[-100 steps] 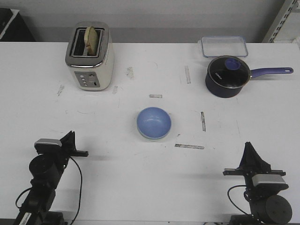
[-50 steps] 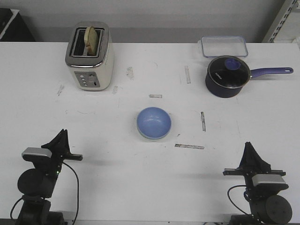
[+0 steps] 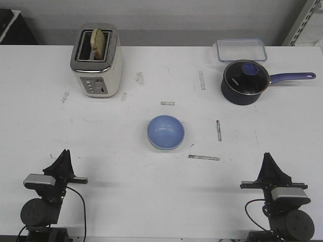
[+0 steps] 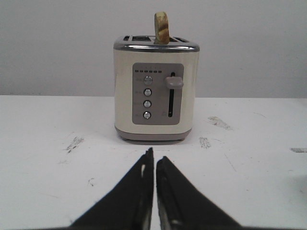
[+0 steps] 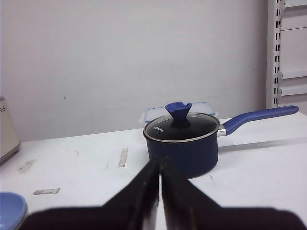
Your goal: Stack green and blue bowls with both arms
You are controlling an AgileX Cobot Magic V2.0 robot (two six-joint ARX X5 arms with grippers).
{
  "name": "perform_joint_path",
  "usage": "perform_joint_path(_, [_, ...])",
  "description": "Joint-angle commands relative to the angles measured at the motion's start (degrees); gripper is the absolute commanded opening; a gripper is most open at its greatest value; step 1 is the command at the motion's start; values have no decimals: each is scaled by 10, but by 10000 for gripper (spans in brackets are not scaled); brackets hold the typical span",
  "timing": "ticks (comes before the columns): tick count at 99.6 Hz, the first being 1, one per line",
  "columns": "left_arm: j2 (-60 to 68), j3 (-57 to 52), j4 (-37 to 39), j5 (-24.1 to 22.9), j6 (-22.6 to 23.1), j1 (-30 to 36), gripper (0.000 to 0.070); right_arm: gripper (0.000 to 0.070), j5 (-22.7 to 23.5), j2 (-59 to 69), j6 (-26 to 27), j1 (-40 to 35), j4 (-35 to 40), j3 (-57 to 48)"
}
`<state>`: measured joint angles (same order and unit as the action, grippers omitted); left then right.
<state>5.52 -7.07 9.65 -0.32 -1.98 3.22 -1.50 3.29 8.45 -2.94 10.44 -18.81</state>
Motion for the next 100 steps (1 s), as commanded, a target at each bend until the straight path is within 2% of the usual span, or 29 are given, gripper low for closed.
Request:
perform_joint_path(1, [-12, 11, 7, -2, 10, -1, 1, 3, 0, -3, 7, 0, -6, -2])
perform_joint_path(27, [-54, 64, 12, -2, 9, -3, 1, 3, 0, -3, 7, 0, -6, -2])
perform_joint_path(41, [-54, 64, -11, -6, 10, -4, 1, 3, 0, -3, 7, 0, -6, -2])
perform_joint_path(100, [-53, 64, -7, -8, 11, -4, 1, 3, 0, -3, 7, 0, -6, -2])
